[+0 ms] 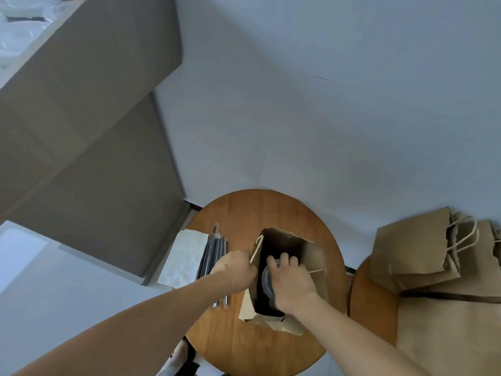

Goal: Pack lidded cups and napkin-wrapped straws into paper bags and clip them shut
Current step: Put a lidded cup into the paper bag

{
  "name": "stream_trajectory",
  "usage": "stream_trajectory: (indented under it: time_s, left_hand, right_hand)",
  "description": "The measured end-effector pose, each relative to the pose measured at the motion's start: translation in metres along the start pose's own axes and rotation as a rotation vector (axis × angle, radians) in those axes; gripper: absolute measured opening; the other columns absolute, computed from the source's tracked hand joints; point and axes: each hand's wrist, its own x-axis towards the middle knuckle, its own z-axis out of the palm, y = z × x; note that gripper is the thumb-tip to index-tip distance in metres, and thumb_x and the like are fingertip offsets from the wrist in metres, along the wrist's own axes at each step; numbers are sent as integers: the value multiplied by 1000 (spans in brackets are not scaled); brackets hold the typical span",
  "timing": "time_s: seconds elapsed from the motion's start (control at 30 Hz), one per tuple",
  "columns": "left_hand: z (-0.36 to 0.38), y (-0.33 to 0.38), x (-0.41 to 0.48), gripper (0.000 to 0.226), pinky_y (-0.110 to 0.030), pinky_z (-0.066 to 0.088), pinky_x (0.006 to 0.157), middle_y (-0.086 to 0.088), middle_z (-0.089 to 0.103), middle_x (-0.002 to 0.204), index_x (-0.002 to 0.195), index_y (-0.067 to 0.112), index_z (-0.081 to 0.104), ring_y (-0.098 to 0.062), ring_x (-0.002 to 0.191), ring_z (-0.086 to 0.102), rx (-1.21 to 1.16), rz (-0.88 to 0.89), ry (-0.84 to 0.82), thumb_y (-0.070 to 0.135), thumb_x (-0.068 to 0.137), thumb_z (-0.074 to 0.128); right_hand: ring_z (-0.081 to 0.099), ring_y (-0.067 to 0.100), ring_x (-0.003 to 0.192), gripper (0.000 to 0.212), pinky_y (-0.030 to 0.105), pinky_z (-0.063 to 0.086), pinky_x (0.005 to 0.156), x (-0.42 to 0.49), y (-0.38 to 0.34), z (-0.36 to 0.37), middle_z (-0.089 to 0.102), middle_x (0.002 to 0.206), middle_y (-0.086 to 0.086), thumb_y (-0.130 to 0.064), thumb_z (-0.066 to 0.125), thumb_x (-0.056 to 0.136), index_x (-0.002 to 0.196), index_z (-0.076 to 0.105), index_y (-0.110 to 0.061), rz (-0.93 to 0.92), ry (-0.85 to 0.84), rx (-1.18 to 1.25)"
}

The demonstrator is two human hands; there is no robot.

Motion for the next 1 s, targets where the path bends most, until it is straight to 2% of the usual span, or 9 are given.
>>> stream_trajectory:
  time_s: [0.13,0.33,0.5,0.67,0.77,0.83,0.9,0.97,1.0]
  left_hand:
    - [8,-5,3,20,-39,61,79,-1,66,92,112,19,56,-20,82,68,80,-12,15,28,96,47]
    - [13,-20,14,21,-34,61,75,5,66,94,117,25,53,-15,78,67,148,-29,63,33,98,49]
    - [14,-25,18,22,-35,61,73,6,66,93,116,26,52,-15,77,66,159,-1,72,36,97,48]
    - [16,-24,14,21,-28,60,68,8,63,89,116,26,50,-10,73,64,154,28,78,36,98,47]
    - [11,-16,10,21,-33,61,69,5,64,88,113,25,51,-13,73,66,168,40,66,36,97,45]
    - [4,-11,10,21,-37,60,71,3,65,86,108,23,52,-16,73,66,166,49,51,37,93,44]
    - [-4,-7,8,23,-38,60,74,2,66,86,105,24,54,-16,75,66,141,68,8,41,92,47]
    - [-12,-5,4,30,-38,59,81,4,67,95,111,27,55,-15,84,67,117,102,-78,47,89,56]
    - [-16,-5,3,39,-39,58,86,5,67,102,118,28,53,-15,90,66,107,123,-144,48,86,61]
  right_hand:
    - [47,36,118,92,44,47,92,25,-13,25,40,132,18,-37,77,75,144,20,-14,89,-118,16]
    - [44,35,123,81,43,45,97,52,-23,60,33,139,20,-32,59,89,150,10,-11,109,-183,38]
    - [43,35,123,78,44,42,99,65,-27,77,32,140,19,-38,54,89,148,12,-12,79,-102,45]
    - [35,37,129,94,46,39,104,54,-22,83,20,149,17,-46,60,84,153,1,-17,101,-149,179]
    - [30,40,136,89,50,34,109,48,-25,59,14,155,16,-43,57,89,154,2,-20,137,-183,179]
    - [41,37,127,70,47,40,101,40,-24,25,32,146,16,-36,60,88,146,26,-18,111,-205,145]
    - [56,26,103,37,38,46,84,25,-13,-11,56,122,8,-32,60,88,122,52,-20,26,-126,146]
    - [56,17,75,9,32,40,69,2,6,-46,62,88,-5,-35,59,88,87,56,-27,-46,-33,174]
    - [53,15,69,16,33,37,68,-9,17,-62,59,78,-9,-39,60,87,78,52,-29,-68,7,165]
